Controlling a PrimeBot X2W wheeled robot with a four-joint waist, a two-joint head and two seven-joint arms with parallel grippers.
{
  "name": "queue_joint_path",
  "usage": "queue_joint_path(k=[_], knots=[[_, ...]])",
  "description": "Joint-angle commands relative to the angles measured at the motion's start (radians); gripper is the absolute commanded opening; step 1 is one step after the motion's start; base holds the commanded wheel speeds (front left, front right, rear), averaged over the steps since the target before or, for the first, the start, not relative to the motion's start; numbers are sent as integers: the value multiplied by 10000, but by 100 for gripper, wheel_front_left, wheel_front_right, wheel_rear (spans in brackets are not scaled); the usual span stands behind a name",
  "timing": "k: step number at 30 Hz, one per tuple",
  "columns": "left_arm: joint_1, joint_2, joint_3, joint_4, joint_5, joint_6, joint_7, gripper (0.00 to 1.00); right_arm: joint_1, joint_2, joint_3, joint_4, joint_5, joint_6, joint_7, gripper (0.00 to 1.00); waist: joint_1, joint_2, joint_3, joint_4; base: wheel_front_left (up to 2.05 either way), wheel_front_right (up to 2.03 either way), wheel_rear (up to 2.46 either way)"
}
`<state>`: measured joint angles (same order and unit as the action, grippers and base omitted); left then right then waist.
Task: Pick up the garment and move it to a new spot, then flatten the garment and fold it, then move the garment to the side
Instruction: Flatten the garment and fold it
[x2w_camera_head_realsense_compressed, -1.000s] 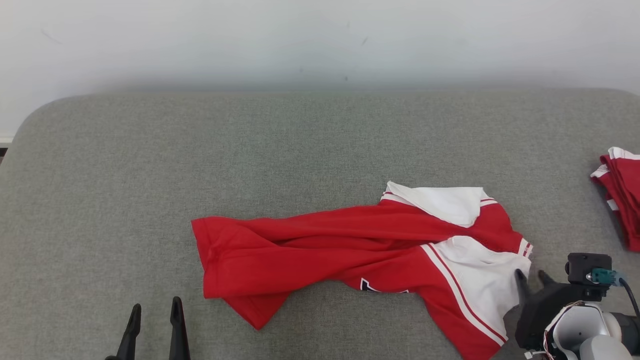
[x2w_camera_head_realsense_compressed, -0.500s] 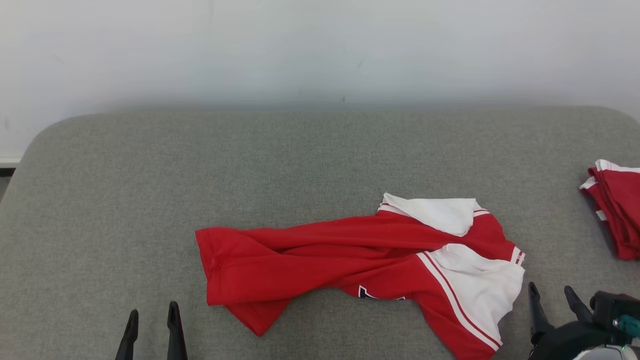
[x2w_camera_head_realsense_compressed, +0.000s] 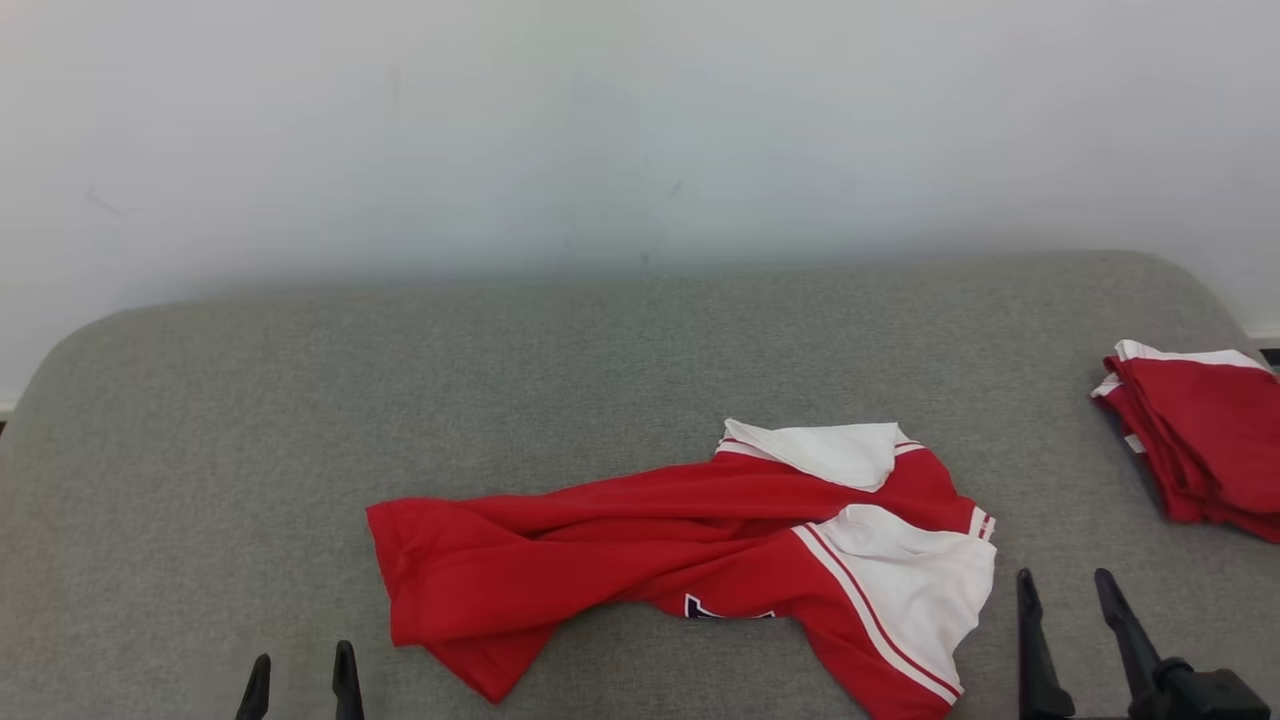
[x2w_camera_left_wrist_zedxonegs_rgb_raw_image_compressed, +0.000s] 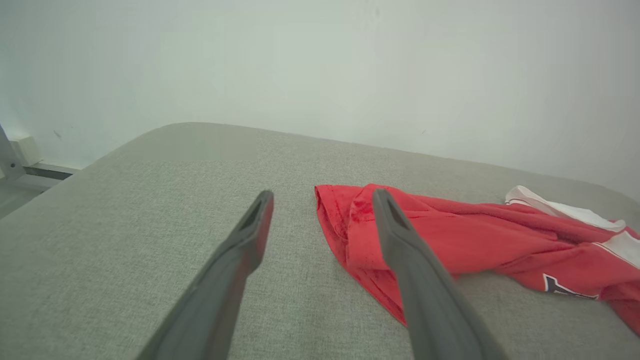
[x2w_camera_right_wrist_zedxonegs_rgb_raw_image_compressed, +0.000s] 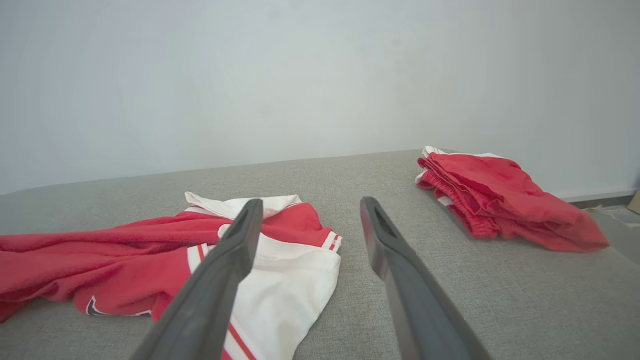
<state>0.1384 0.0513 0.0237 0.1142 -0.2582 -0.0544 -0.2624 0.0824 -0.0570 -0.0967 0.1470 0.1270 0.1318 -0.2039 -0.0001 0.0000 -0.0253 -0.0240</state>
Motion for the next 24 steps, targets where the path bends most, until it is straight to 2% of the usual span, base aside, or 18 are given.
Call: queue_joint_path(k=[1,11,24], knots=[[149,-15,30,63,225,-57,-32,100,120,-6,165,-102,-133,-27,-224,100,1,0,-167,-185,0,0,0],[479,-12,306,158,485,-112,-32,100,541,-5,377,-173,-532,-27,-589,100,1,0,-429,-411,0,0,0],[526,-13,511,180,568,-222,-32,100,924,-115,736,-716,-560,-27,-617,100,1,0,-544,-264,0,0,0]])
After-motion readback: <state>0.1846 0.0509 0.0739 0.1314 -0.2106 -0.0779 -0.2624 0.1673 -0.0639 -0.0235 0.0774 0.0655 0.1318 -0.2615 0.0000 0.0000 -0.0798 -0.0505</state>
